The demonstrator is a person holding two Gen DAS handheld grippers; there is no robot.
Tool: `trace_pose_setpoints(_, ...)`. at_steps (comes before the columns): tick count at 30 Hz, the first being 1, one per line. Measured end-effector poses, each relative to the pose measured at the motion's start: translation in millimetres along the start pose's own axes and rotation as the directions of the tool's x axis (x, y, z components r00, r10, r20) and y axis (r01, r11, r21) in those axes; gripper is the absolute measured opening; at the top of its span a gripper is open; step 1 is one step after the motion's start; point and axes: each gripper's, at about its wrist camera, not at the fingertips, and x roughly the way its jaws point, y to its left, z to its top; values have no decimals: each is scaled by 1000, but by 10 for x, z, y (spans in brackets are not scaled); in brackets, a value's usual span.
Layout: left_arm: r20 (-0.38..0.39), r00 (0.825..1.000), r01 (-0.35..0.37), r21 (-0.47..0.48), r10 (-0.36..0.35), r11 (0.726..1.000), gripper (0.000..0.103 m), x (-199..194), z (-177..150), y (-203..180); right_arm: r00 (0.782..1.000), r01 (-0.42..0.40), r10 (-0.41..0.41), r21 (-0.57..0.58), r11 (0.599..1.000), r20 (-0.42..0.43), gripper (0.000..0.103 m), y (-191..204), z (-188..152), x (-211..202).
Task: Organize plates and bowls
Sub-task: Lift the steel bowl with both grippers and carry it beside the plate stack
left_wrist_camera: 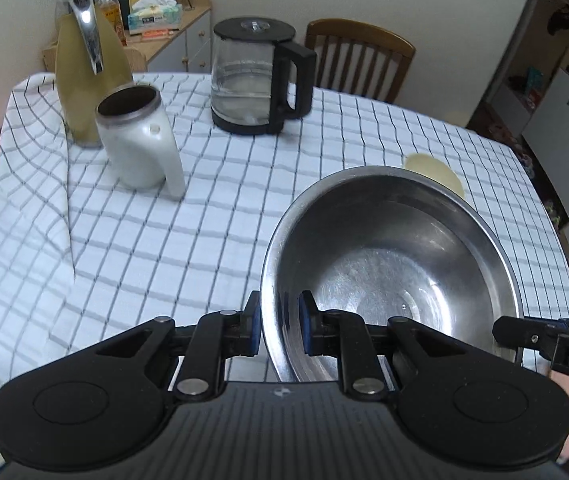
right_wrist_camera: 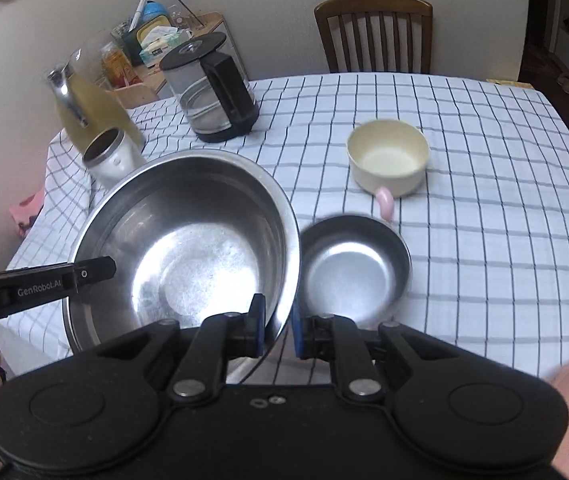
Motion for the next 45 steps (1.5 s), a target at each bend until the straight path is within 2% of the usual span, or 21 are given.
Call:
trace_pose_setpoints(8,-33,999,28,7,-28,1000,18,-71,-588,-62,999,21,-21,10,1000,-25,14,-69,-566,-158)
trace_pose_setpoints(17,-102,995,29,74,-22,997,18,207,-1142,-199,993,70,-65,44,997,-98,14,-268,-1120,11)
trace_pose_setpoints(21,-110,994,18,106,-6,994,18,316,-1331,-239,990,90,-85,43,995,-116,14,-322,-1306,57)
trace_pose_setpoints(34,-135,991,22,145,-2,989,18,522,-1567,-330,982,105,-94,63,992,-162,14,-487,-1556,227)
trace_pose_setpoints(37,-146,989,19,138,2,990,18,568,-1564,-319,983,115,-108,39,993,-151,14,-458,-1557,218)
trace_pose_setpoints(45,-170,985,35,132,-12,991,18,591,-1507,-290,980,98,-85,63,993,-179,15,-500,-1511,244)
